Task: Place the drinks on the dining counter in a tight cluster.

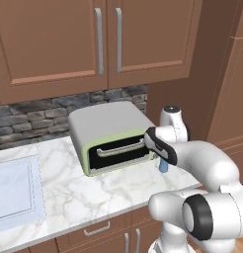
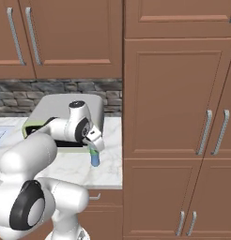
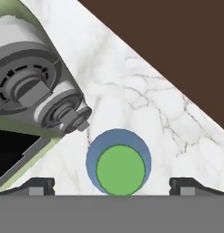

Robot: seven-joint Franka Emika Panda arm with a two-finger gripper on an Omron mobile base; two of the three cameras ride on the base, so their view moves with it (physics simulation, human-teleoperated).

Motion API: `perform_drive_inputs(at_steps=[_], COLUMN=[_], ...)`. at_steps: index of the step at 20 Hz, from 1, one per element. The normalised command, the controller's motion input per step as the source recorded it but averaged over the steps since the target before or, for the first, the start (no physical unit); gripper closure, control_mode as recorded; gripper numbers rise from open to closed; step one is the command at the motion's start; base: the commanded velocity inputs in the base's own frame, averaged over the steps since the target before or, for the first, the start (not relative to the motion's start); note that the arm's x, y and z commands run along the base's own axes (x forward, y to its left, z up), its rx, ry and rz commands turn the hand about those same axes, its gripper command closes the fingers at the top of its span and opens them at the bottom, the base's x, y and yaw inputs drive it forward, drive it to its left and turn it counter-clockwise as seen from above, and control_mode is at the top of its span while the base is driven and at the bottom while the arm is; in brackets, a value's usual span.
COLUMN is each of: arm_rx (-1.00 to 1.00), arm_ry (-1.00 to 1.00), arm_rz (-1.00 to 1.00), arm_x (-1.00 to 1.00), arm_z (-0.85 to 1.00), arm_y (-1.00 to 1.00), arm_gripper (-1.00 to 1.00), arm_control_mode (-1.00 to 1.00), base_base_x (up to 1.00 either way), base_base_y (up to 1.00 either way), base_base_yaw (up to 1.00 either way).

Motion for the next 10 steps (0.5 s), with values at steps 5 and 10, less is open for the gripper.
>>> perform_drive_inputs(at_steps=[5, 10], arm_rx=[0.0, 0.0], arm_ry=[0.0, 0.0], arm_rz=[-0.04, -0.03], arm_x=[-0.02, 0.0], arm_z=[0.22, 0.09], arm_y=[0.0, -0.03], arm_gripper=[-1.0, -1.0], arm_control_mode=[-1.0, -1.0], base_base_x=[0.0, 0.0], base_base_y=[0.0, 0.0], base_base_yaw=[0.0, 0.0])
